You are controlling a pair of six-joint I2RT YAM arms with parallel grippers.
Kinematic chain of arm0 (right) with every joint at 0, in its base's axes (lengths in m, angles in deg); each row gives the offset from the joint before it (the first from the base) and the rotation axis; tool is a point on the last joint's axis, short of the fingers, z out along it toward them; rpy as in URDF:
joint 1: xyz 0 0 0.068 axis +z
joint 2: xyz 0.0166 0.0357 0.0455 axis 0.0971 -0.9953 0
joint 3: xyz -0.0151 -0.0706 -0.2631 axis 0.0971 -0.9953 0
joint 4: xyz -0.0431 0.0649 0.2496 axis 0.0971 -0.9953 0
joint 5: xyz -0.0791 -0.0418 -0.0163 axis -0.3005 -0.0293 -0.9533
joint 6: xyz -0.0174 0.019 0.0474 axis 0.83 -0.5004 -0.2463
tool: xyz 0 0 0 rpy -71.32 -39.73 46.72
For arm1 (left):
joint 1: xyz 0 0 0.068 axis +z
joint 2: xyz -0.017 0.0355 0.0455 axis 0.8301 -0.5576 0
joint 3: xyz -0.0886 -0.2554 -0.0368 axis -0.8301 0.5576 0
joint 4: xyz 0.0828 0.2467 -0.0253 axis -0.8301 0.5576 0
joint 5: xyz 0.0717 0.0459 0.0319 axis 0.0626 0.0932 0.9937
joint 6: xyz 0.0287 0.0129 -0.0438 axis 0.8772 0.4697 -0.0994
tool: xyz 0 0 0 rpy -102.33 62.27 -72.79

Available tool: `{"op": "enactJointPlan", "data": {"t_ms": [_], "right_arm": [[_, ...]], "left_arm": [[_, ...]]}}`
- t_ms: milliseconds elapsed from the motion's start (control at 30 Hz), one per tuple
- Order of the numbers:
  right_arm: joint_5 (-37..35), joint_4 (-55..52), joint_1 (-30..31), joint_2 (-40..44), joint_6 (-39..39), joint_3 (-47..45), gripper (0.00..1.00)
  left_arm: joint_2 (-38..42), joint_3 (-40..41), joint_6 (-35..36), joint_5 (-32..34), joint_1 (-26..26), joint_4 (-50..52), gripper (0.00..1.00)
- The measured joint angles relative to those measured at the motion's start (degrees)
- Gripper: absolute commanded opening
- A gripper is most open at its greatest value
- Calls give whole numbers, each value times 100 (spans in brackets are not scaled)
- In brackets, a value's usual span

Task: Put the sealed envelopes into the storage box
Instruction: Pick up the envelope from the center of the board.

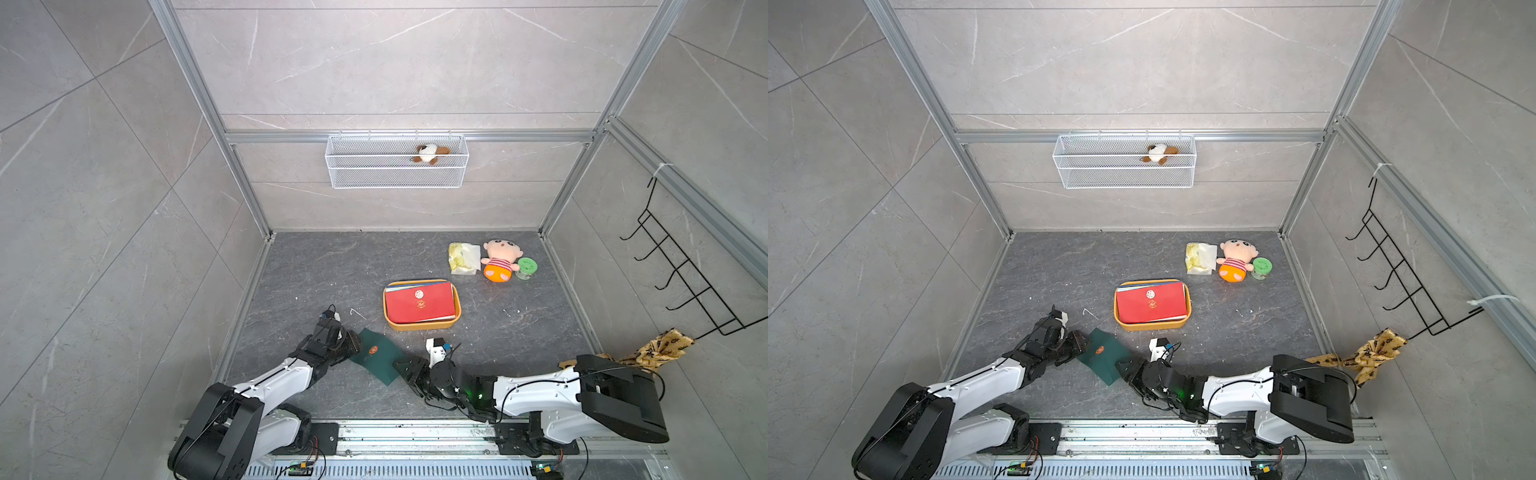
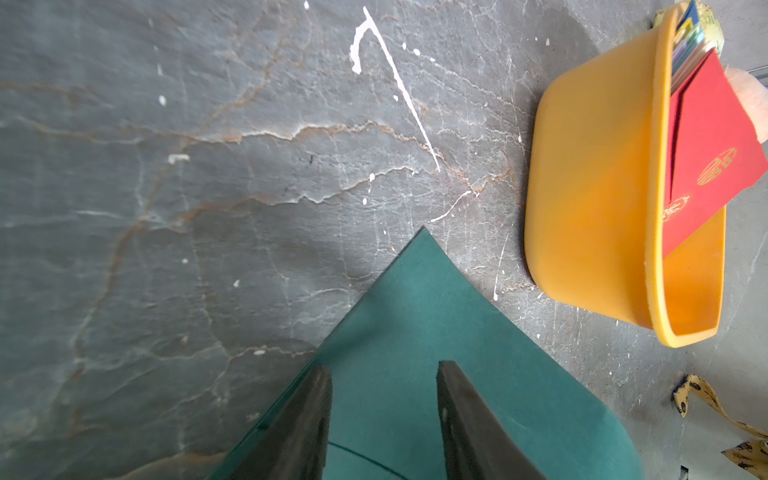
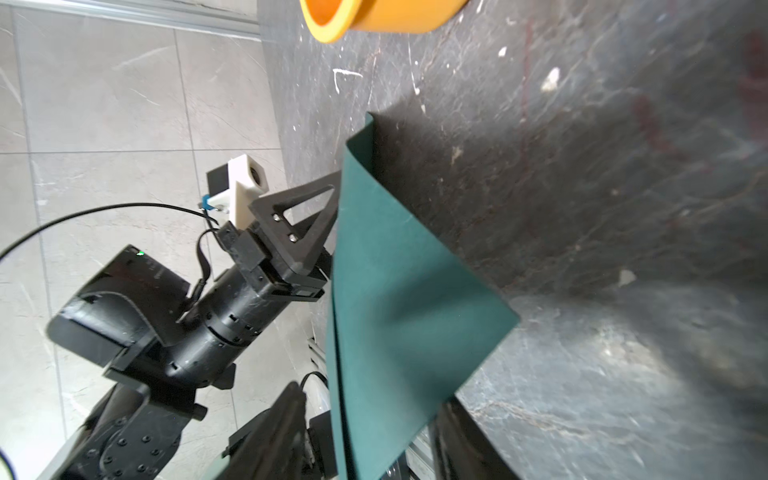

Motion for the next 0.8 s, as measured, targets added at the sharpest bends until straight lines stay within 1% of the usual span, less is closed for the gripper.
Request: {"op": "enactJointPlan", "data": {"t_ms": [200,333,433,600,667,800], "right_arm": [[-140,256,0,293,111,-59,52],[-184,439,0,306,125,-59,50],[-181,612,0,195,85,-59,43],[-179,852,0,-151,-157,-177,29],[-162,872,0,-223,-229,-238,26],[-155,859,0,-249,-317,-262,8]], "left_arm": [[0,2,2,-4,0,-9,48],[-11,2,2,-13,0,-22,48],[-13,2,2,-28,0,-31,48],[-15,2,2,-39,-13,-42,49],[-15,2,2,-39,-17,-44,50],[-11,2,2,-39,-22,-48,51]]}}
